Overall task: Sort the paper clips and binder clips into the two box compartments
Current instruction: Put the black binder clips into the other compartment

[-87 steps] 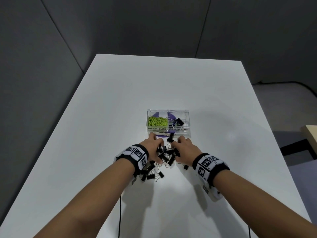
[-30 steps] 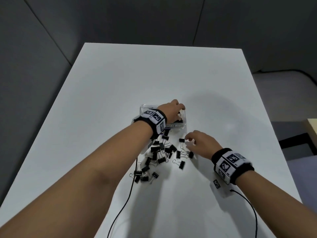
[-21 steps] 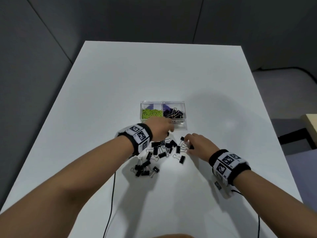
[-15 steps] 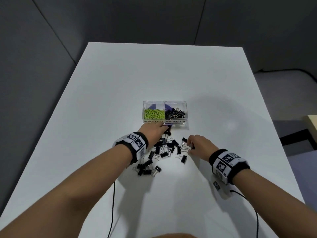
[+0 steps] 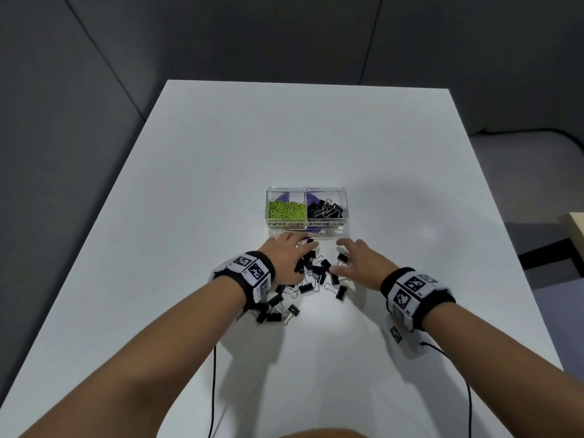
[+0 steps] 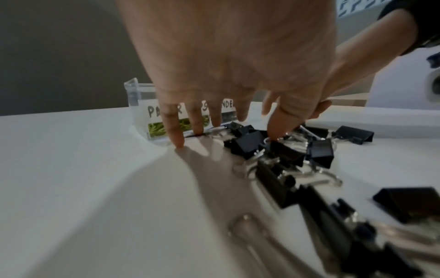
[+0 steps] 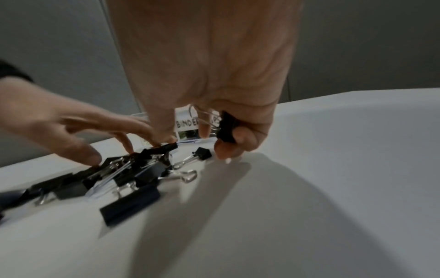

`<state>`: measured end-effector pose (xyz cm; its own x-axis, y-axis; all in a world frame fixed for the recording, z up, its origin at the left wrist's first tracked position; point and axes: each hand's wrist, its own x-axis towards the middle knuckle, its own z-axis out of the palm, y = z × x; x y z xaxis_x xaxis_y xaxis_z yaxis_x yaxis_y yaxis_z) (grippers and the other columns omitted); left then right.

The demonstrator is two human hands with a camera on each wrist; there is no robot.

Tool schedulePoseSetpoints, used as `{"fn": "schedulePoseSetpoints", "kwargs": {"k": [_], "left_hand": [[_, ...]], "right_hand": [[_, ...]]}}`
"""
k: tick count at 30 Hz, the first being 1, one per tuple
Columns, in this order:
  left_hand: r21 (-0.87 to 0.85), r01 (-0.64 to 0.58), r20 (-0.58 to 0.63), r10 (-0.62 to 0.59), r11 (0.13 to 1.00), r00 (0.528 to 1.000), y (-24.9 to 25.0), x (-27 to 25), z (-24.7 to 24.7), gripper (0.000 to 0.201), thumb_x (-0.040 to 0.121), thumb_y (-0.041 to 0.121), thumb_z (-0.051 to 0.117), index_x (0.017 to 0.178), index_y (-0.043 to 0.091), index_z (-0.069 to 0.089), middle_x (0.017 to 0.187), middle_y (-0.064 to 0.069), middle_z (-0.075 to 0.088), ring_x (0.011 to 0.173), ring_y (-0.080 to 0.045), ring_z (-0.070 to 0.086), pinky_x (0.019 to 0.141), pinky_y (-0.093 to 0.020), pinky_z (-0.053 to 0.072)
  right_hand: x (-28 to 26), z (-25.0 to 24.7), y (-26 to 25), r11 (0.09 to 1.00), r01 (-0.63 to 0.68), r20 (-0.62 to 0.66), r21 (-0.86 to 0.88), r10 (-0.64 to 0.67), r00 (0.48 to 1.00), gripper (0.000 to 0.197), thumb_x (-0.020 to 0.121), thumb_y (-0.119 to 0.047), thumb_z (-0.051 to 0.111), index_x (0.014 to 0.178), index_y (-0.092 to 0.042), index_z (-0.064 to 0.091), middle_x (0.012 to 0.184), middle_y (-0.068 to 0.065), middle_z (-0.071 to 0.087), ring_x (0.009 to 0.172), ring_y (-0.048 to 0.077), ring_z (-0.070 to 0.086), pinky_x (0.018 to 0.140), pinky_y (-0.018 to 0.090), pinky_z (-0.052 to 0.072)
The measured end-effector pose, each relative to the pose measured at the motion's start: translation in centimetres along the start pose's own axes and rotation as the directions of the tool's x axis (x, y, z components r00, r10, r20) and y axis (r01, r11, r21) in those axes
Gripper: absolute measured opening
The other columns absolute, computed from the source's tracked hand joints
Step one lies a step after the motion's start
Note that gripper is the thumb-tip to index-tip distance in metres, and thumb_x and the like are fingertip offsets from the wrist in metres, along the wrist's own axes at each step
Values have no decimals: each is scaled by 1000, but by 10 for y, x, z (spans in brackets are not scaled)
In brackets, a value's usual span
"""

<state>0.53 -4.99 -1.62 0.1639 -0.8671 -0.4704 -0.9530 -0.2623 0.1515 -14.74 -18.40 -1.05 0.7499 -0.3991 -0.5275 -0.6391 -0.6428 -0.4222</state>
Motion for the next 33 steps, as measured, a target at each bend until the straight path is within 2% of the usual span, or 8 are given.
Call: {"fn": "schedulePoseSetpoints", "kwargs": {"k": [2,5,10,15,22,26,30,33], "left_hand": [[4,-15,25,15,1000,1000,-1,0,-1,81,83,42,57,149,28,12,157,-2,11,143,-25,15,108,-47,37],[1,-8,64,8,1000,998,-2,-1,-2,93,77,44,66,149,29,9,156,-2,12,142,-25,16,104,-45,41],[-96,28,54,-23,995,998,4,2,-1,93,72,35,75,146,28,20,139,-8,28,126,-28,36,92,-42,50],[-244,70,66,-55,967,996,4,7,-1,60,74,22,76,125,17,45,127,-12,36,112,-30,50,91,-38,49],[-170,56,44,-49,984,998,6,6,-3,37,84,26,64,116,14,50,119,-12,45,98,-31,57,82,-36,48],[-138,76,17,-74,988,997,11,5,0,35,82,23,61,114,13,51,116,-12,46,95,-31,58,78,-36,49],[-187,109,-1,-111,976,994,13,4,-4,24,84,17,58,107,11,55,116,-11,46,93,-31,59,79,-36,50],[-255,141,7,-144,957,990,9,6,-5,20,84,3,54,102,10,60,116,-10,47,98,-31,59,84,-36,51]], "right_hand": [[1,4,-5,993,26,63,-116,-18,998,84,77,-57,61,143,-25,18,134,11,35,106,27,56,87,38,50],[3,11,-10,975,67,37,-210,-61,997,92,70,-59,67,142,-28,19,128,11,34,105,29,52,86,42,51],[4,24,-19,963,99,-19,-251,-107,994,81,72,-56,66,137,-27,27,121,10,38,103,29,51,81,41,51],[7,26,-27,980,83,-58,-183,-95,994,59,78,-42,65,127,-20,40,118,10,39,99,30,54,81,40,52],[11,20,-25,996,61,-39,-72,-64,997,40,82,-30,65,114,-13,47,115,12,40,80,26,54,77,34,49],[11,18,-25,998,54,-44,-39,-55,998,37,81,-26,67,108,-9,47,115,11,39,75,25,50,75,35,49],[11,18,-25,998,59,-55,-21,-60,997,32,81,-23,67,98,-11,42,105,8,43,75,24,49,68,30,40],[10,20,-22,997,79,-68,10,-78,995,34,84,-19,63,113,-12,46,113,9,49,90,27,55,75,29,40]]}}
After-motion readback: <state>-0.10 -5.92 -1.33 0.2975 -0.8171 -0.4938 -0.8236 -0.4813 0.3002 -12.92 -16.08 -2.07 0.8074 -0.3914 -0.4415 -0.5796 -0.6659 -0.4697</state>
